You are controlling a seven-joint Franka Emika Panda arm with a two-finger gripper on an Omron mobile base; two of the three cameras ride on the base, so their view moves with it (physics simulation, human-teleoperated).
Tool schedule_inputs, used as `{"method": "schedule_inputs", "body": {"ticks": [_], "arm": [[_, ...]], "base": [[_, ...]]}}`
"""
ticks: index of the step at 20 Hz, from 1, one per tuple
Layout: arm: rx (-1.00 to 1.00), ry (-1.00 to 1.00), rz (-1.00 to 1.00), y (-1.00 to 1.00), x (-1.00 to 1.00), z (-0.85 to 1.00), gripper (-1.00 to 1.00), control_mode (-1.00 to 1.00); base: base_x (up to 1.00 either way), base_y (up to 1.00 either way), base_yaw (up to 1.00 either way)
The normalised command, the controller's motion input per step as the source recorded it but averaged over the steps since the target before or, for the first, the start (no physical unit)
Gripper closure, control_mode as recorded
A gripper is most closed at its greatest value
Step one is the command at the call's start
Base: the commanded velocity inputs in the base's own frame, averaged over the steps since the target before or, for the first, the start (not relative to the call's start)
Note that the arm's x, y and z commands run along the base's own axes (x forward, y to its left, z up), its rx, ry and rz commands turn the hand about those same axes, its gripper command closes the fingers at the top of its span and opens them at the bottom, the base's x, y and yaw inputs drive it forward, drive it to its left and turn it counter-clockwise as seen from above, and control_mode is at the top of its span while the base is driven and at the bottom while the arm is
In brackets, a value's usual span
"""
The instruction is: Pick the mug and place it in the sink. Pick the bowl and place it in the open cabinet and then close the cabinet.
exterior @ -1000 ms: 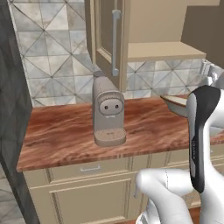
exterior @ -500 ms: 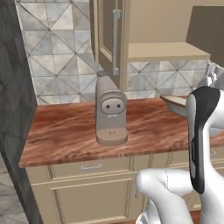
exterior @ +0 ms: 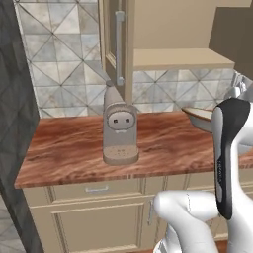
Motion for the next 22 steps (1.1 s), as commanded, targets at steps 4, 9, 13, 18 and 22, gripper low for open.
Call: {"method": "schedule_inputs", "body": {"ticks": [4,9,13,18,22], "arm": [[0.0,0.0,0.0,0.0,0.0,0.0,1.0,1.0],[0.0,0.0,0.0,0.0,0.0,0.0,1.0,1.0],[0.0,0.0,0.0,0.0,0.0,0.0,1.0,1.0],[0.0,0.0,0.0,0.0,0.0,0.0,1.0,1.0],[0.0,0.0,0.0,0.0,0.0,0.0,1.0,1.0]], "base": [[0.35,-0.19,0.23],[0.39,-0.33,0.2],[0.36,-0.31,0.1],[0.44,-0.08,0.0],[0.4,-0.12,-0.04]]}}
